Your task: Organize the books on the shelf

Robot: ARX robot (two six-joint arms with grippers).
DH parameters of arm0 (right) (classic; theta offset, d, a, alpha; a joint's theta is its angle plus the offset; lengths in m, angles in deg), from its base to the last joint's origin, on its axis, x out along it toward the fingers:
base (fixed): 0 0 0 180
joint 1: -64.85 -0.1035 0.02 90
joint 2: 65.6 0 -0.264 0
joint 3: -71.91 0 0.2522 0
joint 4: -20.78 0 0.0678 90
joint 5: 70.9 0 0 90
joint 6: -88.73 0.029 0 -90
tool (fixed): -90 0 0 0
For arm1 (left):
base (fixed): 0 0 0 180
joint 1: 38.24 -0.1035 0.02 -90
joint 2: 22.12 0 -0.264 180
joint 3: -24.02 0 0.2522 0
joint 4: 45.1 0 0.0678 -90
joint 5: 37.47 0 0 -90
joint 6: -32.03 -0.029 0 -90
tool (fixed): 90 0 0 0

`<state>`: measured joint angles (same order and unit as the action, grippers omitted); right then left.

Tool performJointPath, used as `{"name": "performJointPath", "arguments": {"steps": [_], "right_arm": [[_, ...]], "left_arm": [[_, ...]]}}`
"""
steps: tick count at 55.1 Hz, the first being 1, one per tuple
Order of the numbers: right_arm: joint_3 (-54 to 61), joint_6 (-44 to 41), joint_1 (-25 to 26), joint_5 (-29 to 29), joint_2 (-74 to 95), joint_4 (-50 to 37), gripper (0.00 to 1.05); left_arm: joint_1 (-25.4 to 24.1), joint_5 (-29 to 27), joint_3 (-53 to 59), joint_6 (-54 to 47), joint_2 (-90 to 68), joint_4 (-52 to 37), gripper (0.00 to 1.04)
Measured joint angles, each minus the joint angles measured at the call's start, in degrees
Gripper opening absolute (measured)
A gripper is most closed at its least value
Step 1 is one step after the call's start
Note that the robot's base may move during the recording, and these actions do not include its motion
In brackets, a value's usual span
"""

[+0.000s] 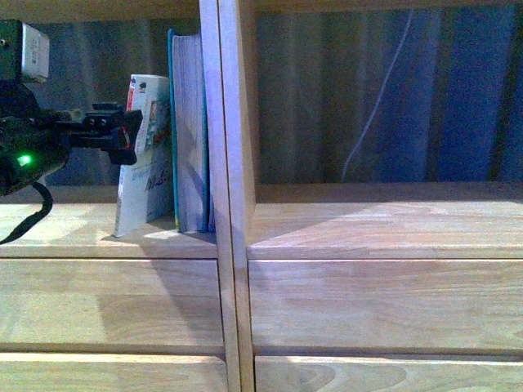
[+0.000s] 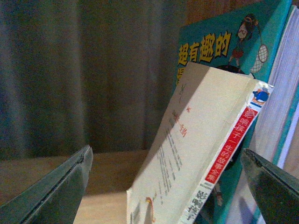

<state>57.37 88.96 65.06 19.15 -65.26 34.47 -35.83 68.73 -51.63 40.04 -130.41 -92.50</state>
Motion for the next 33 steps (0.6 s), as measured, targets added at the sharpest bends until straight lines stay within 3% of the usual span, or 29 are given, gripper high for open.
{"name": "performJointPath", "arguments": {"steps": [22,28,33], "right_arm": [[0.0,0.0,0.0,0.0,0.0,0.0,0.98],[0.0,0.0,0.0,0.0,0.0,0.0,0.98],[0.0,0.0,0.0,0.0,0.0,0.0,0.98]], "left_arm": [[2.5,-3.7,10.8,10.6,14.7,5.2,0.97],[4.1,-7.3,15.8,11.3,24.6,10.7,0.97],[5.8,-13.4,19.2,8.0,32.7,18.1,0.97]]}}
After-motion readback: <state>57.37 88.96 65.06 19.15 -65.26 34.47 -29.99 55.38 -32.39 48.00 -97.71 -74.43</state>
